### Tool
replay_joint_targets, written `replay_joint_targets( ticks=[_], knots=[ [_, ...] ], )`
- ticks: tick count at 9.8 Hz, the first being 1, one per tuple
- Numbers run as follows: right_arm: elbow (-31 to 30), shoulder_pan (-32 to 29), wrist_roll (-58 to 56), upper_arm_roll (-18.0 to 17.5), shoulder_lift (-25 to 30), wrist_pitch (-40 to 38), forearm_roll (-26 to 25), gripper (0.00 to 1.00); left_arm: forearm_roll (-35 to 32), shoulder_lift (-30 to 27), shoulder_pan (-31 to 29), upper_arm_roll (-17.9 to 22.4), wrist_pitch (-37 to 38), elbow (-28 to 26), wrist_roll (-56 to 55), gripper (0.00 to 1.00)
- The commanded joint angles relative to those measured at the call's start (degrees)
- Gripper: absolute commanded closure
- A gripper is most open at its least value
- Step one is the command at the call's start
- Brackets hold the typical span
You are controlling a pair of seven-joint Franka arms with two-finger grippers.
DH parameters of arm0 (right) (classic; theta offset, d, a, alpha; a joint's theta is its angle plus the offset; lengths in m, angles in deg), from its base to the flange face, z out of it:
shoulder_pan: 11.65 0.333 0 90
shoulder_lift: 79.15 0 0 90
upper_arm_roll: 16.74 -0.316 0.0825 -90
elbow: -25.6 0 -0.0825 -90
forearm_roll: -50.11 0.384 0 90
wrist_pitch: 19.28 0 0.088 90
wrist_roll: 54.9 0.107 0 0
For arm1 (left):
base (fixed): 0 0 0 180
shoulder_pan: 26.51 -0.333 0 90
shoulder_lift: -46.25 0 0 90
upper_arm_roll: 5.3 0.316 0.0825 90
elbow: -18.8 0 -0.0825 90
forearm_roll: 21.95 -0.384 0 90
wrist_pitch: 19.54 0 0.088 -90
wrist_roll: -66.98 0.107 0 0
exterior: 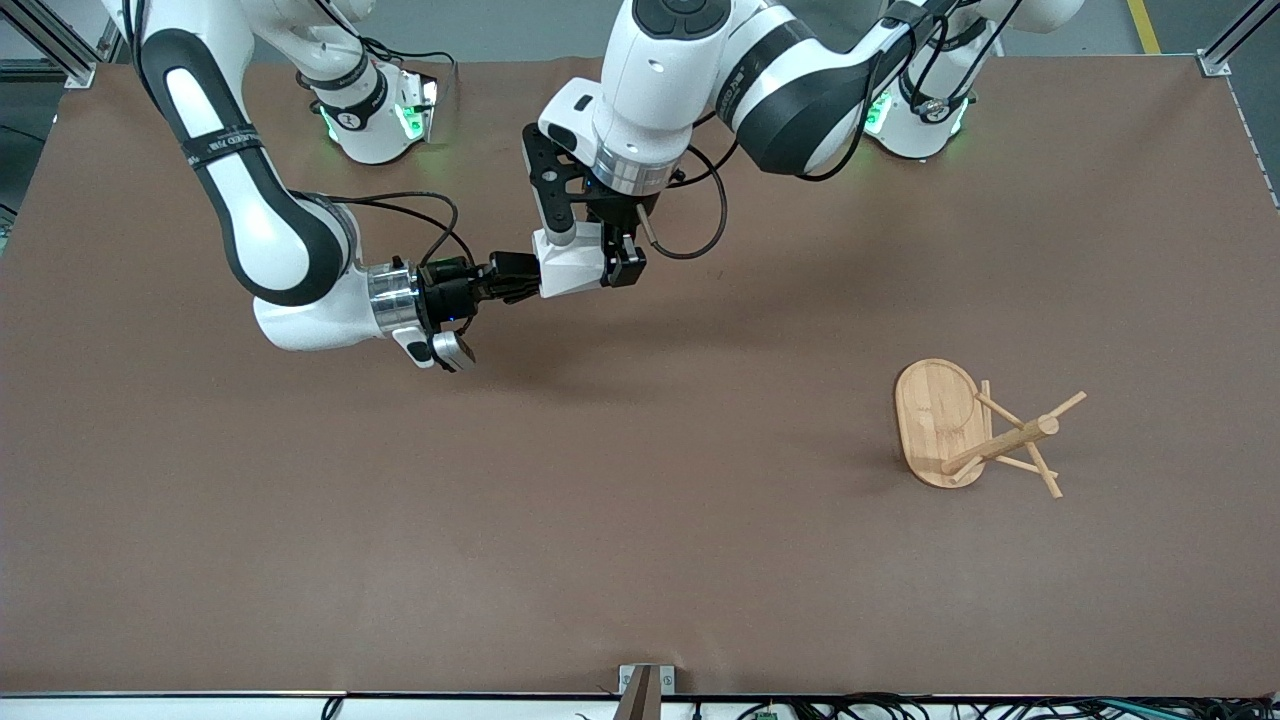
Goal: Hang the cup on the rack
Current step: 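Open the right gripper and withdraw it while the left gripper holds the cup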
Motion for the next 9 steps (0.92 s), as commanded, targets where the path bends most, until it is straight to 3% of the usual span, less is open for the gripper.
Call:
replay_joint_targets(
  ticks=[1, 4, 5, 7, 9],
  knots=[
    [-2.4, -0.9, 1.0, -0.7, 2.9, -1.0, 1.6, 0.00, -2.0, 1.6, -0.5, 0.3, 0.2, -0.1, -0.2, 1.00],
    [-1.5, -2.5, 1.0, -0.1, 3.0, -1.0, 1.0, 0.00, -2.0, 1.9, -0.4, 0.3, 0.2, -0.1, -0.1, 1.00],
    [-0.2, -3.3, 1.0, 1.6, 3.0, -0.8, -0.3, 0.00, -2.0, 2.1, -0.4, 0.3, 0.1, -0.2, -0.1, 1.00],
    [3.3, -3.2, 1.9, 7.4, 3.1, -0.8, -10.8, 0.00, -2.0, 2.4, -0.4, 0.4, 0.0, -0.2, 0.0, 1.00],
    [4.2, -3.1, 6.0, 13.6, 7.3, -0.4, -25.7, 0.00, -2.0, 2.5, -1.2, 0.5, 0.0, -0.2, -0.3, 1.00]
  ],
)
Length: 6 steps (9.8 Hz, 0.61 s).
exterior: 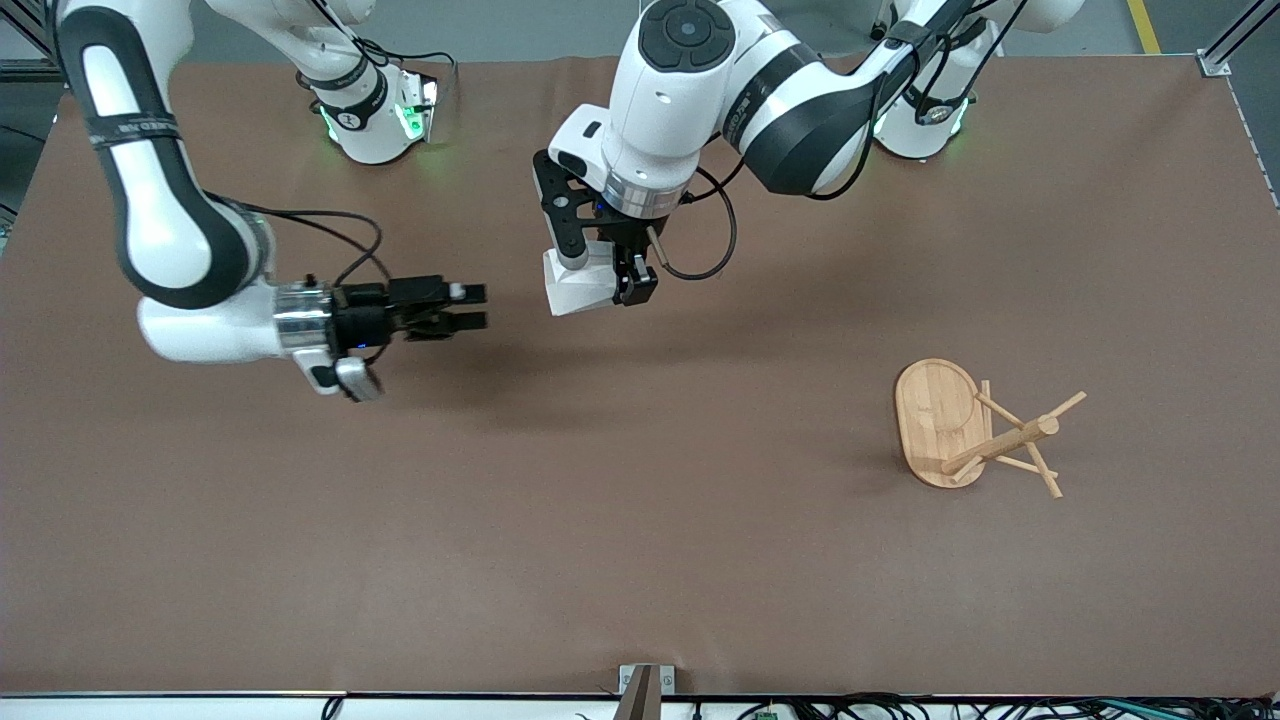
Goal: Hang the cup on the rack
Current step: 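Open the right gripper and withdraw it while the left gripper holds the cup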
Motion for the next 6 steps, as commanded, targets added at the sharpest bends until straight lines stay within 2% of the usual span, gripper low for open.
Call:
replay_joint_targets(
  ticks=[1, 4, 5, 6],
  knots=[
    [-0.4, 0.1, 3.4, 6.0, 6.1, 1.2, -15.2, 0.00, -1.2, 1.2, -1.1, 0.1, 0.0, -0.2, -0.6, 1.00],
    [-0.5, 0.1, 6.2, 11.2, 9.9, 4.9, -37.4, 0.00, -1.2, 1.0, -4.6, 0.3, 0.0, -0.2, -10.9, 1.00],
    [-1.0, -0.1, 8.8, 11.6, 12.1, 6.2, -42.1, 0.00, -1.4, 0.6, -6.5, 0.3, 0.2, -0.4, -14.6, 1.00],
    [-0.2, 0.2, 10.0, 12.5, 12.8, 6.4, -49.4, 0.00, -1.4, -0.3, -8.9, 0.4, 1.1, -0.9, -16.5, 1.00]
  ],
)
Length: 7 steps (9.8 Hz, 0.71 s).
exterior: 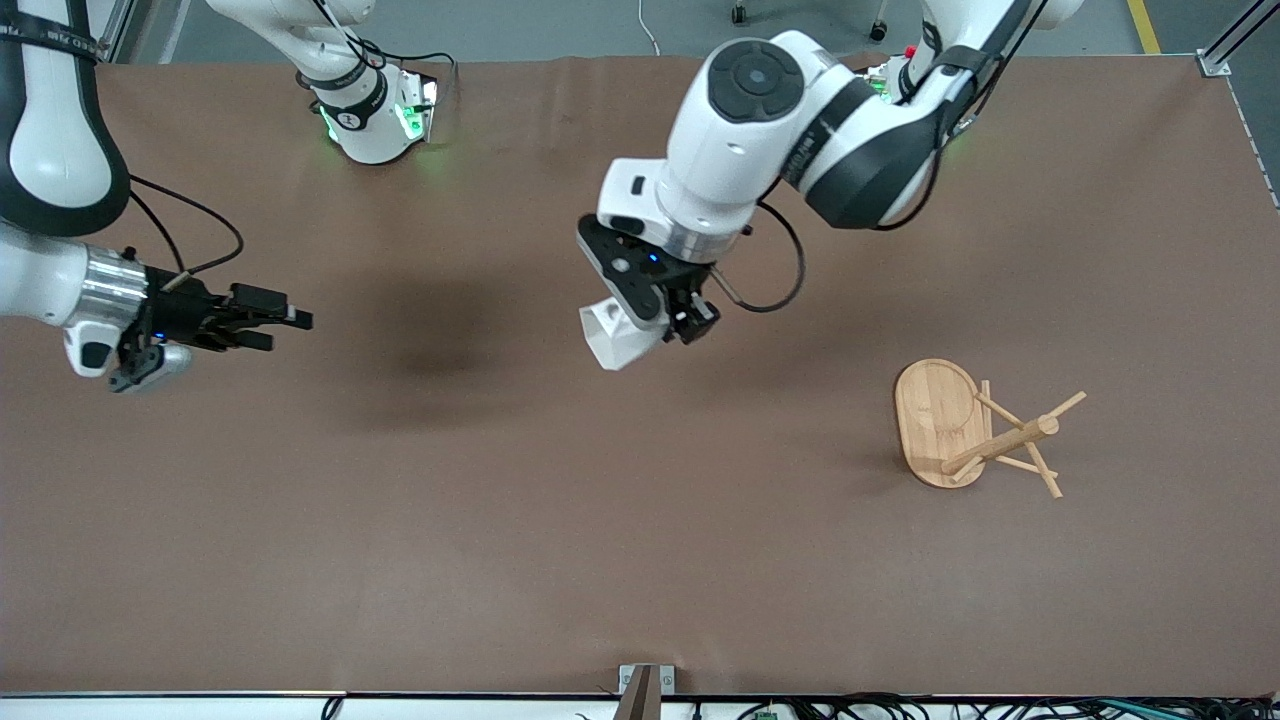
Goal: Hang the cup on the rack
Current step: 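Carry the cup with the left gripper over the wooden rack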
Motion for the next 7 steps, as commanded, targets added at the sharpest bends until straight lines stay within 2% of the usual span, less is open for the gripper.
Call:
replay_joint_targets(
  ticks=[1, 2, 3, 4, 6, 7],
  knots=[
    [-0.6, 0.8, 12.3, 0.1, 4.8, 1.0, -15.1, 0.00, -1.3, -0.8, -4.8, -0.1, 2.8, -1.1, -3.5, 1.00],
    [-0.6, 1.8, 18.4, -0.1, 7.6, 0.7, -19.8, 0.00, -1.3, -1.5, -7.0, -0.1, 5.1, -1.3, -5.4, 1.00],
    [-0.3, 2.7, 19.3, 0.2, 10.5, 0.2, -21.3, 0.00, -1.4, -2.4, -9.2, 0.0, 6.8, -1.4, -9.5, 1.00],
    [3.5, 2.2, 19.1, 0.5, 11.5, -3.9, -22.0, 0.00, -1.3, -2.5, -11.9, -0.1, 6.8, -1.5, -11.0, 1.00],
    [18.4, 1.4, 19.9, 0.8, 8.7, -17.1, -27.8, 0.00, -0.8, -4.2, -16.7, -0.4, 7.4, -3.7, -12.8, 1.00],
    [21.3, 0.3, 20.0, 2.1, 7.5, -16.9, -27.5, 0.00, -0.7, -7.2, -18.6, -0.4, 7.5, -7.0, -15.2, 1.00]
  ],
)
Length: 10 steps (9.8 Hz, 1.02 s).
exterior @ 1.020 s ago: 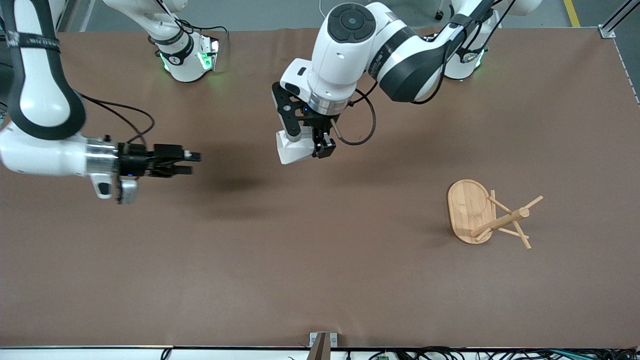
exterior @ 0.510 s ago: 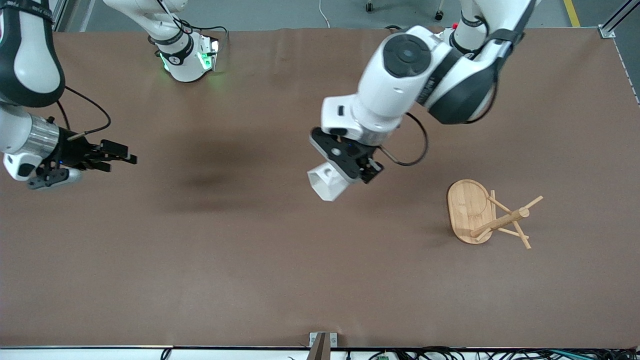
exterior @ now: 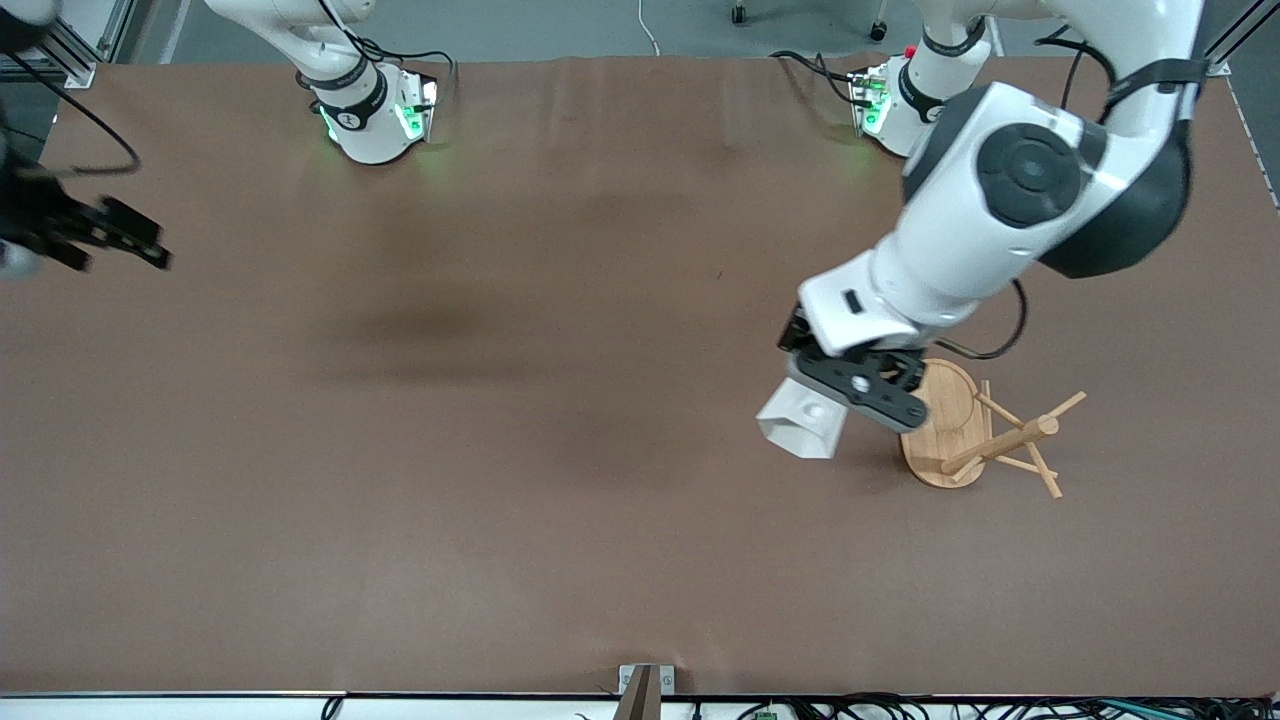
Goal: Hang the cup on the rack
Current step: 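Carry the cup with the left gripper over the wooden rack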
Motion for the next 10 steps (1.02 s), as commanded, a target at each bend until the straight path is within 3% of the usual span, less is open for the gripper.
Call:
replay_joint_targets(
  ticks=[1, 3, 4, 7, 10],
  knots=[
    [7.4, -1.4, 1.1, 1.2, -3.8, -2.2, -1.3, 0.00, -0.4, -5.9, -2.9, -0.4, -0.1, -8.8, -6.7, 1.00],
    [7.5, -1.3, 4.0, 2.9, -3.8, -2.6, -0.6, 0.00, 0.4, -8.3, -6.1, -0.6, -0.3, -12.6, -9.4, 1.00],
    [7.6, -1.2, 5.2, 3.1, -3.7, -3.0, 1.1, 0.00, 3.8, -10.5, -7.4, -0.5, -1.0, -15.8, -9.4, 1.00],
    [7.2, -1.2, 4.0, 3.1, -3.9, -3.1, 0.4, 0.00, 5.6, -16.0, -7.6, -0.3, -10.8, -30.0, -8.2, 1.00],
    [7.6, -1.6, 3.9, 2.9, -4.6, -2.7, 0.4, 0.00, 5.6, -16.6, -7.7, 0.1, -14.8, -34.7, -2.4, 0.99]
  ],
)
